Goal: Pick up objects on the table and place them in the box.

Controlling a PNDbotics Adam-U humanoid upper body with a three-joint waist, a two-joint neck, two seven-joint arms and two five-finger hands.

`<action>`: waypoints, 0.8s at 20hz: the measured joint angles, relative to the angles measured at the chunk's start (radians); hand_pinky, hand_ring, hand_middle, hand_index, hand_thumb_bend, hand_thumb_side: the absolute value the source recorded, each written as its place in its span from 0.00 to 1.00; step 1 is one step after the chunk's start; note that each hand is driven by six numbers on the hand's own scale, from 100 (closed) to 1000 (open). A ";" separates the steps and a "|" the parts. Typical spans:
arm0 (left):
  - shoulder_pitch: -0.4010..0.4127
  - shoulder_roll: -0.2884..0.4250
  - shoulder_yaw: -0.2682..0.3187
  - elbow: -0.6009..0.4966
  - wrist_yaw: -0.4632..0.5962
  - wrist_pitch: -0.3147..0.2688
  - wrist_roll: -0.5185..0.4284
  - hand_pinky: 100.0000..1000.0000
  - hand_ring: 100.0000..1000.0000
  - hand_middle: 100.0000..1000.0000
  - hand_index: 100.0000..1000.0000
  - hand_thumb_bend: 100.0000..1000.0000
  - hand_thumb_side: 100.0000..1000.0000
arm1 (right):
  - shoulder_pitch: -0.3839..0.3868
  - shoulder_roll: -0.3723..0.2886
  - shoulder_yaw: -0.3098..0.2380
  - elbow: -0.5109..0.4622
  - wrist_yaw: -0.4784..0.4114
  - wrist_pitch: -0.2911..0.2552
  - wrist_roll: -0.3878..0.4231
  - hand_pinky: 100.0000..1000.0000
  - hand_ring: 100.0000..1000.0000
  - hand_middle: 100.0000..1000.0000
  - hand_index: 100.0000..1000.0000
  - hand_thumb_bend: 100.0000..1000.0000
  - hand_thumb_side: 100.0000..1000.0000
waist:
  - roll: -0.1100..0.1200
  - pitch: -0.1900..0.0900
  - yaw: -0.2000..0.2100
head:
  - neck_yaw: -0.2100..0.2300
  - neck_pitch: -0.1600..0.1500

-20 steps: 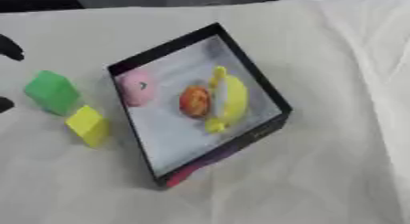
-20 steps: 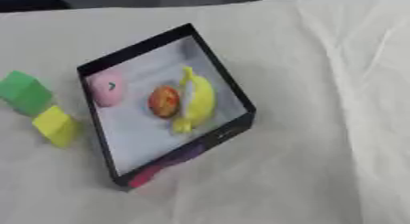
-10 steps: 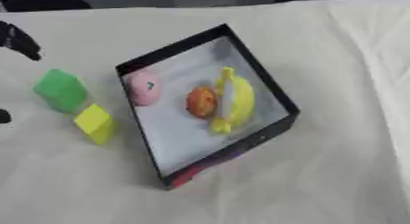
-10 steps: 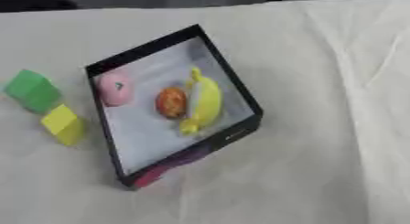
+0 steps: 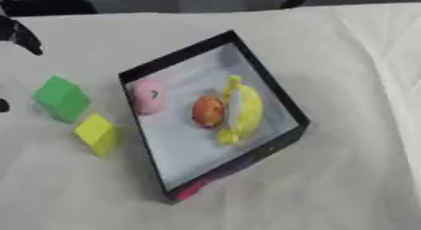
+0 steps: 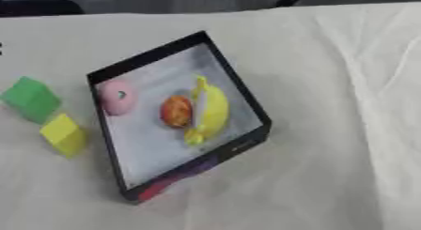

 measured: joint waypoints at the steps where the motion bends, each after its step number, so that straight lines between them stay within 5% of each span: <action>1: -0.004 -0.003 -0.003 0.011 -0.005 -0.005 -0.001 0.91 0.89 0.82 0.83 0.56 0.00 | 0.000 0.000 0.000 0.000 0.000 0.000 0.000 0.89 0.69 0.66 0.80 0.00 0.49 | 0.000 0.000 0.000 | 0.000 0.000; 16: -0.113 -0.076 -0.060 0.198 -0.136 -0.069 -0.020 0.91 0.89 0.81 0.84 0.59 0.00 | 0.009 0.001 -0.003 0.000 0.011 0.007 0.001 0.89 0.69 0.65 0.79 0.00 0.49 | 0.000 0.019 -0.012 | 0.029 -0.017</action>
